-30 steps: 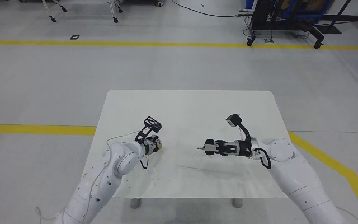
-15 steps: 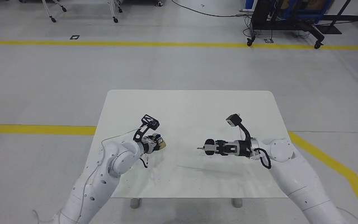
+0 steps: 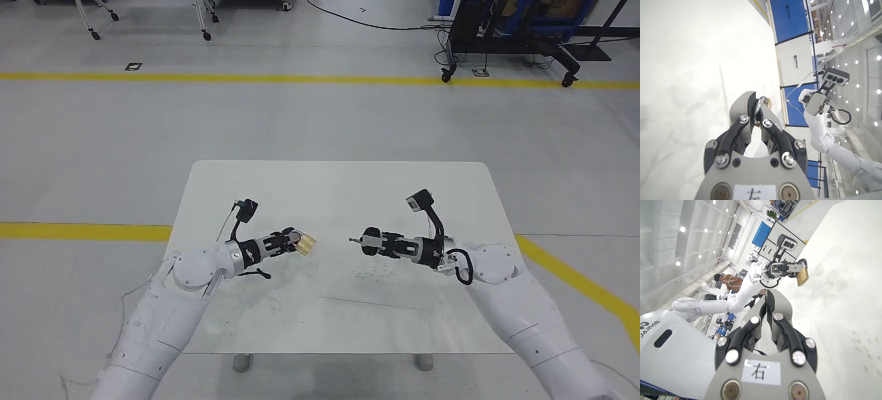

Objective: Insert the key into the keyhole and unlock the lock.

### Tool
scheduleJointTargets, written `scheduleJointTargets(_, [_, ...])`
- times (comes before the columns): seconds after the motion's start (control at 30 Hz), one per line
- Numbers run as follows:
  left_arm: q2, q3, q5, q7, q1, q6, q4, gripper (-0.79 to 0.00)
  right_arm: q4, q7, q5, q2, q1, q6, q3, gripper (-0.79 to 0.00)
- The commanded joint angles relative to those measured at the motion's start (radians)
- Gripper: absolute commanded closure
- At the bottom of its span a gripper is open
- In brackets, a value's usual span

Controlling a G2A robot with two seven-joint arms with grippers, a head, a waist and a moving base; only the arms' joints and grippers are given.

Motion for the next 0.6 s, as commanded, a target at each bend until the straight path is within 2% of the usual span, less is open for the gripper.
scheduleJointTargets(0.0, [0.000, 0.000, 0.002, 0.000, 0.000, 0.000, -0.001, 0.000, 0.000, 0.001, 0.000, 0.000, 0.000, 0.000, 0.000, 0.000])
scheduleJointTargets(0.1, [-0.001, 0.000, -0.015, 0.005, 0.008, 0.006, 0.001, 0.000, 0.000, 0.001, 0.000, 0.000, 0.000, 0.000, 0.000, 0.000])
scheduleJointTargets(0.23, [-0.018, -0.005, -0.282, -0.016, 0.021, 0.022, 0.058, 0.000, -0.012, -0.017, -0.025, -0.002, -0.005, 0.012, -0.010, 0.000])
scheduleJointTargets(0.43, [-0.059, 0.050, -0.580, -0.103, -0.029, 0.008, 0.199, 0.000, 0.012, -0.151, -0.064, -0.022, 0.019, 0.064, -0.054, 0.000])
scheduleJointTargets(0.57, [-0.081, 0.091, -0.684, -0.207, -0.074, 0.004, 0.276, 0.000, 0.028, -0.201, -0.061, -0.036, 0.048, 0.082, -0.074, 0.000])
